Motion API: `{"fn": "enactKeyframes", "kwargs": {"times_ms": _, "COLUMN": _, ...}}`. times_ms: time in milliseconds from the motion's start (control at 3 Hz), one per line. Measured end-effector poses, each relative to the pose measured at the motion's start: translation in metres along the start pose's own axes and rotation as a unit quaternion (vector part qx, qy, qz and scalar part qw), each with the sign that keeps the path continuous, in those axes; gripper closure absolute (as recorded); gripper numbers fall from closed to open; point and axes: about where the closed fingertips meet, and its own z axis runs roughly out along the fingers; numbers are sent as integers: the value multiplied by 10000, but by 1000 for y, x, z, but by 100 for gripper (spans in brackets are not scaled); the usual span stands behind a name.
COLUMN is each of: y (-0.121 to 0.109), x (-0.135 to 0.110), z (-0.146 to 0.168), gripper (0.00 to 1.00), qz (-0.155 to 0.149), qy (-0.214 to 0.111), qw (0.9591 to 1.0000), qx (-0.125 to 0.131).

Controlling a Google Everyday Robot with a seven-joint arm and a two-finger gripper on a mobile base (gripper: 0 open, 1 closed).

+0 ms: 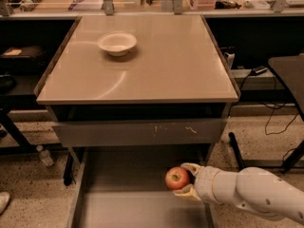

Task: Place apple into middle drawer

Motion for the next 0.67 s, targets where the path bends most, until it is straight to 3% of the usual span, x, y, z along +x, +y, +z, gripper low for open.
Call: {"fn": "enactKeyframes", "kwargs": {"times_ms": 667, "y": 11, "x": 38, "z": 96, "gripper": 100, "qz": 33, "qy": 48, "qw": 9997, "qx": -245}}
